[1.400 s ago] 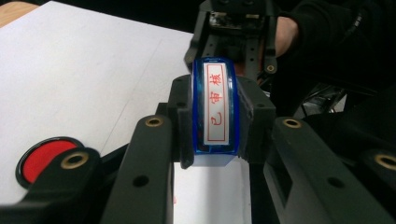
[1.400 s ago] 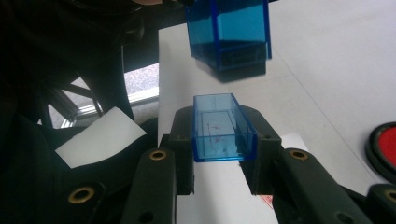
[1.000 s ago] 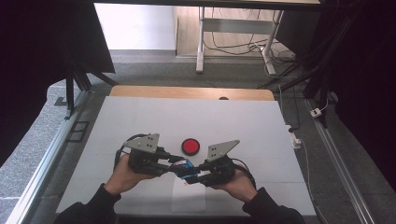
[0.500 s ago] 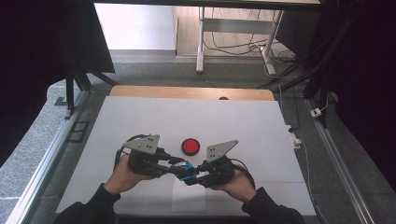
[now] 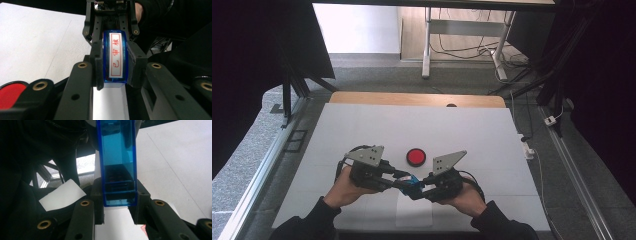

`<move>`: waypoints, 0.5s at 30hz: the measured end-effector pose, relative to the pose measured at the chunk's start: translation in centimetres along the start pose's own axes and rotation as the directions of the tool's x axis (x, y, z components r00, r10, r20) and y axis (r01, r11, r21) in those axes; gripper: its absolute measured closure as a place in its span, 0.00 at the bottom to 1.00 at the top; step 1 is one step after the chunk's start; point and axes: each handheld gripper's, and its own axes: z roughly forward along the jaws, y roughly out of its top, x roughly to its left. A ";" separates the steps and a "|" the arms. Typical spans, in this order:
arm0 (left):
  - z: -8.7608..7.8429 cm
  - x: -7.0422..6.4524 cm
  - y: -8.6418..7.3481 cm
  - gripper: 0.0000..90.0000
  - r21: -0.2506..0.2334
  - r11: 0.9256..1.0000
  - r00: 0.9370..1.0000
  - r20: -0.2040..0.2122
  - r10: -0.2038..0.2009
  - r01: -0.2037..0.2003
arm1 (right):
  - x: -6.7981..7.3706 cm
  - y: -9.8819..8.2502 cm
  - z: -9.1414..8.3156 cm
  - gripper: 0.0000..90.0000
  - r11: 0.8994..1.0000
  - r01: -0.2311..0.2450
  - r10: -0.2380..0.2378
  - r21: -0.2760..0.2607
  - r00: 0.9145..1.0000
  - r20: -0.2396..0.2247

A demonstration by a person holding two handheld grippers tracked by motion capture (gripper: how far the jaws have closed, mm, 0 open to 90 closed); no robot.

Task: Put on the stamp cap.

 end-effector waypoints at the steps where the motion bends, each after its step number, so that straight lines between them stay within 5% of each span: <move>1: 0.0 0.0 0.0 0.78 -0.005 1.000 1.000 0.005 -0.003 0.003 | 0.1 0.0 0.0 0.77 1.000 0.004 -0.004 -0.002 1.000 -0.001; 15: 0.2 0.2 -0.4 0.78 -0.031 0.999 0.999 0.030 -0.033 0.034 | 0.2 0.1 -0.2 0.77 0.999 0.032 -0.032 0.002 0.999 -0.005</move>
